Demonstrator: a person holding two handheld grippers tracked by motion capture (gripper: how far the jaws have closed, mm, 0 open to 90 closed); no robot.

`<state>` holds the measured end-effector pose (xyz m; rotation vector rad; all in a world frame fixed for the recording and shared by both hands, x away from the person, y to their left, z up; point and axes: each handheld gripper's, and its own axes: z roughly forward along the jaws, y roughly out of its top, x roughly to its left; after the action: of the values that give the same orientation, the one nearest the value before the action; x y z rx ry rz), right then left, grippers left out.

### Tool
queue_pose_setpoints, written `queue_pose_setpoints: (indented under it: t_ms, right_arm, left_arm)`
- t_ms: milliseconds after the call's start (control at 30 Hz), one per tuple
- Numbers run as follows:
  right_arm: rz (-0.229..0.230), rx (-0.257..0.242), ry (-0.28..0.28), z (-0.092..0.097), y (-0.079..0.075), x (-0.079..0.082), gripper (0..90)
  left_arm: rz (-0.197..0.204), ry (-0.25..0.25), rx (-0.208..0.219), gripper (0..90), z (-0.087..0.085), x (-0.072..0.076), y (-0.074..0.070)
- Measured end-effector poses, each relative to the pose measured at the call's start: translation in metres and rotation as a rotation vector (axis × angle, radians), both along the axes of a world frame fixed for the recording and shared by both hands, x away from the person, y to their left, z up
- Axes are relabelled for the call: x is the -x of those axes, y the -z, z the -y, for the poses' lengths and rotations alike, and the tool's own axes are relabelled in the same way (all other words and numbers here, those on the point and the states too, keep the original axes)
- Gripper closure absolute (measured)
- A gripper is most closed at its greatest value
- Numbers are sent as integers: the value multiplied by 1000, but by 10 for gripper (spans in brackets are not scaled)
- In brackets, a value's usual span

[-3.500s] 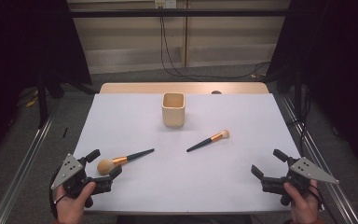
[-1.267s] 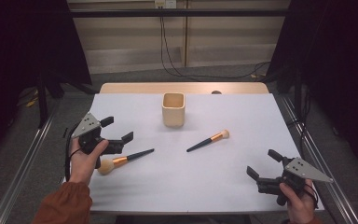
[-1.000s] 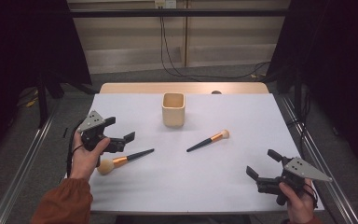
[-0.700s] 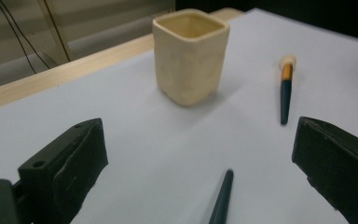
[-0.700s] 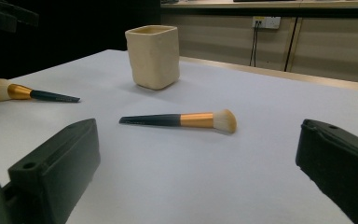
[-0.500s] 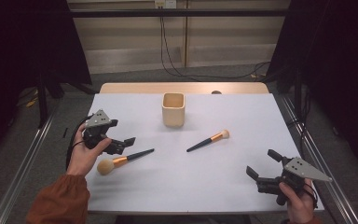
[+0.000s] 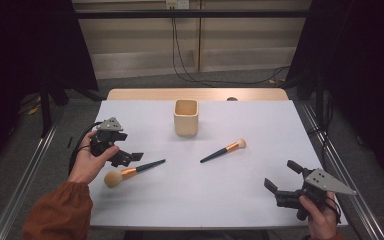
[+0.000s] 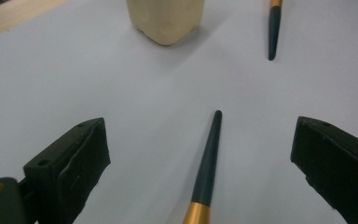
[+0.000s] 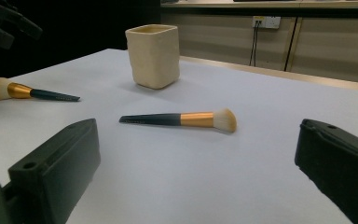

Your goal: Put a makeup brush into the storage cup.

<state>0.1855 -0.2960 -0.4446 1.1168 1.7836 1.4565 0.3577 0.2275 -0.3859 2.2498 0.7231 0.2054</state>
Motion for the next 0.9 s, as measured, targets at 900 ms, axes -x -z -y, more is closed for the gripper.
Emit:
queue_pose_setpoints:
  t_ms: [900]
  right_arm:
    - [-6,10,-8,-2,0,0,0]
  left_arm:
    - [-184,152,-401,50,17,-10,19]
